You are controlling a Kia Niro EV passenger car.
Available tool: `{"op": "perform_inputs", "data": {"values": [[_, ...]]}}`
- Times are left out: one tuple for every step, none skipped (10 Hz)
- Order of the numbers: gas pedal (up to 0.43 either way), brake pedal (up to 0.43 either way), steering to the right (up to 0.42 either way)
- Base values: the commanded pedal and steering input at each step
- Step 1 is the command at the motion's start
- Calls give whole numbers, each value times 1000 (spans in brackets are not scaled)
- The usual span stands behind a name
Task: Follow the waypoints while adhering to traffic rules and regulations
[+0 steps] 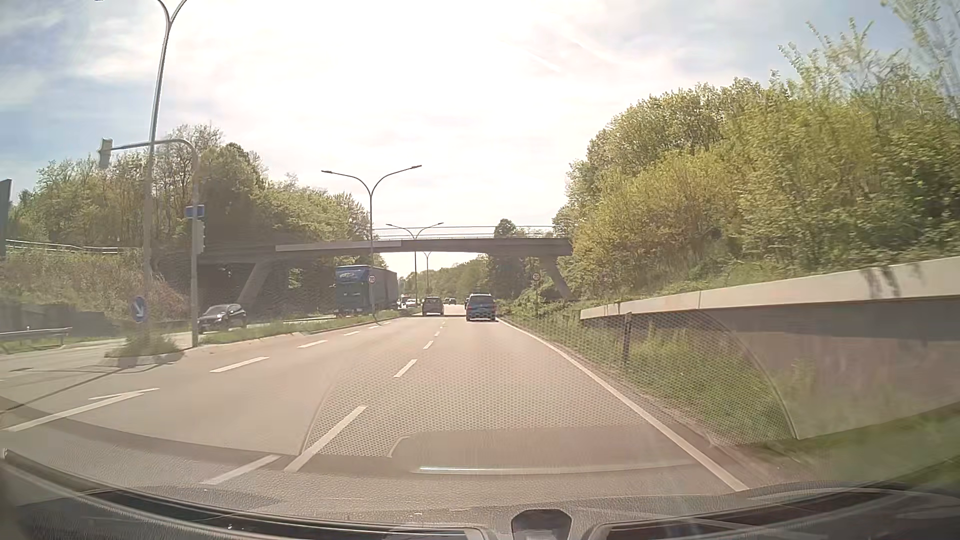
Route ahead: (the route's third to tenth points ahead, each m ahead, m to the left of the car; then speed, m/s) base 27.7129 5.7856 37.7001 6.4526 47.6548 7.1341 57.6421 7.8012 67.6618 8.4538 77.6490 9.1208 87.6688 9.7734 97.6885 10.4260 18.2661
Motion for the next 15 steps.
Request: {"op": "perform_inputs", "data": {"values": [[98, 0, -12], [98, 0, -12], [98, 0, -12], [98, 0, -12], [98, 0, -12], [98, 0, -12], [98, 0, -12], [98, 0, -12], [98, 0, -12], [98, 0, -11], [98, 0, -10], [98, 0, -6], [98, 0, -4], [98, 0, -3], [98, 0, -1]]}}
